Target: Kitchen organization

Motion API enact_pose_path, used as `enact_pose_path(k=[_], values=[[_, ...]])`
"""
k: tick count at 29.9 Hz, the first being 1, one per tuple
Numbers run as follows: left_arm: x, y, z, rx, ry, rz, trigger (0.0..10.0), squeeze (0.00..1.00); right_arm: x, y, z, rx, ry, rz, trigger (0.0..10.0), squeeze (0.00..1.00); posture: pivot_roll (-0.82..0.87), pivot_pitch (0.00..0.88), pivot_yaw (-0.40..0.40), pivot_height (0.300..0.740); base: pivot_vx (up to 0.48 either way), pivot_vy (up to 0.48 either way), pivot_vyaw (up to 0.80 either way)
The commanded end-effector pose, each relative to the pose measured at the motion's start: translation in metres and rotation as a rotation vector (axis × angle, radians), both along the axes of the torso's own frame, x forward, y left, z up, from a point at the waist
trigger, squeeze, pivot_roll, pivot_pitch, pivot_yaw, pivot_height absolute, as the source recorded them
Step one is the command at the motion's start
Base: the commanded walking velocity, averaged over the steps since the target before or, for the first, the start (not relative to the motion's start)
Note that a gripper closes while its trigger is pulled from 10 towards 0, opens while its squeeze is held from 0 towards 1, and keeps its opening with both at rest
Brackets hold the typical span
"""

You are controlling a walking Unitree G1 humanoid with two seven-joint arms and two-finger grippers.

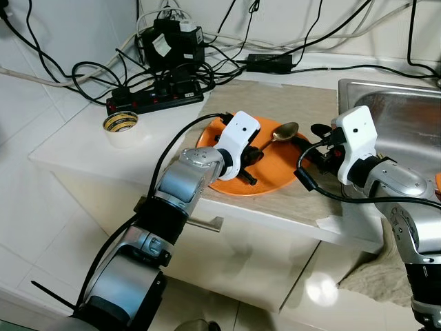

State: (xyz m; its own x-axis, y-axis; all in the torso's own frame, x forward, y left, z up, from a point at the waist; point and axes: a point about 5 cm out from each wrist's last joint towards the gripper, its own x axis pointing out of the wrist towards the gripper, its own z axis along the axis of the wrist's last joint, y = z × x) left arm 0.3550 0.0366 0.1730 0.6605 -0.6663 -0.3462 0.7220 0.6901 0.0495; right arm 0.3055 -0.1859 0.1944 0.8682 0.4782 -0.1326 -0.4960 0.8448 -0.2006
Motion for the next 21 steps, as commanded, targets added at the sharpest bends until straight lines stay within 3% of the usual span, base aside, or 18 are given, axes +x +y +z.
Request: enact_pose_path(k=[1,9,19,21], values=[[0.005,0.008,0.012,-0.020,-0.050,0.035,0.0,0.00,0.001,0.002,0.007,0.012,-0.018,0.000,10.0,0.00,-0.06,0.000,0.102,0.740,0.000,0.000,0.00],[0.010,0.018,0.032,-0.065,-0.129,0.076,0.0,0.00,0.002,0.002,0.009,0.023,-0.025,-0.001,10.0,0.00,-0.06,0.000,0.100,0.740,0.000,0.000,0.00],[0.010,0.024,0.041,-0.117,-0.217,0.079,0.0,0.00,0.005,-0.006,0.025,0.169,-0.029,-0.028,10.0,0.00,-0.07,0.000,0.097,0.740,0.000,0.000,0.00],[0.006,0.022,0.046,-0.172,-0.236,0.057,0.0,0.00,0.007,-0.011,0.032,0.236,-0.035,-0.048,10.0,0.00,-0.07,0.000,0.095,0.740,0.000,0.000,0.00]])
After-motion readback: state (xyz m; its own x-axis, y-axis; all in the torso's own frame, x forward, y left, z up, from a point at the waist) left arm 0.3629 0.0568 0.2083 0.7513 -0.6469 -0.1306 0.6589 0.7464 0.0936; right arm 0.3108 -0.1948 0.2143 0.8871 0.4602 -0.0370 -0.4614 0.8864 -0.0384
